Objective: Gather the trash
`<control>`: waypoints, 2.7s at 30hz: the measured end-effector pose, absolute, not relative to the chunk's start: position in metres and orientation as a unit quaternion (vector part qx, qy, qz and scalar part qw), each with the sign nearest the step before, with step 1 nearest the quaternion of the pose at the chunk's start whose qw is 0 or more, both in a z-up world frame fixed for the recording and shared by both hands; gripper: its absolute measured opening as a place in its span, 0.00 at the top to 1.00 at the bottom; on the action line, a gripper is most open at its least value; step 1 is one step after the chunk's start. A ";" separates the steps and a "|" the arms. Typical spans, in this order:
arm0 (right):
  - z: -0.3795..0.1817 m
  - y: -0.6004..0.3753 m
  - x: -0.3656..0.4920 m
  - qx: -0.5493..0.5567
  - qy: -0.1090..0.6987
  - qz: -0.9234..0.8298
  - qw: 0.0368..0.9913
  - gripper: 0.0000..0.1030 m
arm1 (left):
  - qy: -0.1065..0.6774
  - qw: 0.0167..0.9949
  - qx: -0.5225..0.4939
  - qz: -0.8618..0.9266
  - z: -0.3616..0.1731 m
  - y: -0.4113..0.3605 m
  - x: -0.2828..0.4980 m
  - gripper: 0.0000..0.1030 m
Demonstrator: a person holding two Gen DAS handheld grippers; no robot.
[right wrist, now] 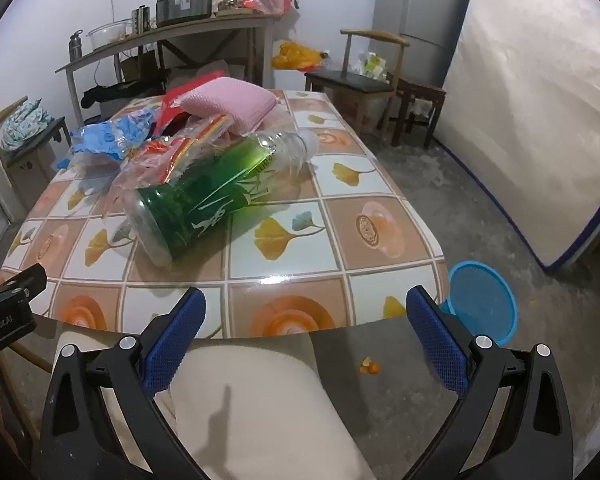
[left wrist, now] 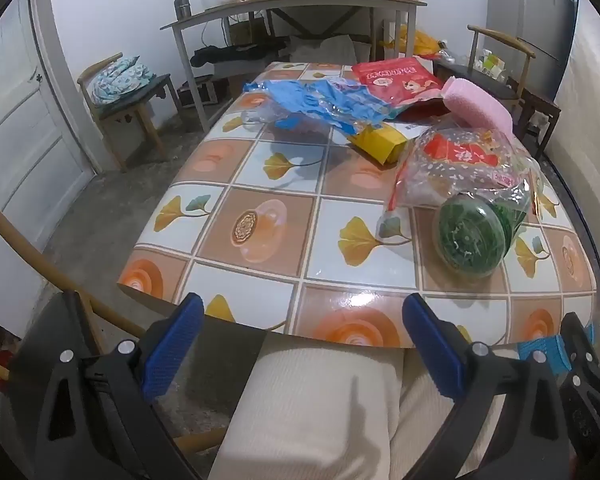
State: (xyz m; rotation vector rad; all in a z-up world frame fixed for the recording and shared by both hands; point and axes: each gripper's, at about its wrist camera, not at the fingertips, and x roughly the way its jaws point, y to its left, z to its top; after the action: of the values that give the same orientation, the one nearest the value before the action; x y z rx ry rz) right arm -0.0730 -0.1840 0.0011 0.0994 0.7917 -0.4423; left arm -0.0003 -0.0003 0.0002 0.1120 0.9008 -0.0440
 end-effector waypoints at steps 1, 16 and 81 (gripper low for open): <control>0.001 -0.184 -0.073 0.048 0.381 -0.212 0.899 0.06 | 0.435 0.899 0.054 -0.022 0.000 0.000 0.000 0.05; 0.009 -0.181 -0.072 0.021 0.373 -0.202 0.906 0.06 | 0.438 0.896 0.069 -0.017 -0.001 -0.006 -0.004 0.05; 0.006 -0.186 -0.069 0.033 0.384 -0.185 0.904 0.06 | 0.441 0.895 0.069 -0.018 -0.001 -0.003 -0.003 0.05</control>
State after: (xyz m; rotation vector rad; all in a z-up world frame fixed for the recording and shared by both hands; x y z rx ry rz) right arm -0.0687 -0.1864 0.0065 0.0673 0.7938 -0.3829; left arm -0.0027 -0.0028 -0.0012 0.1436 0.9141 -0.0381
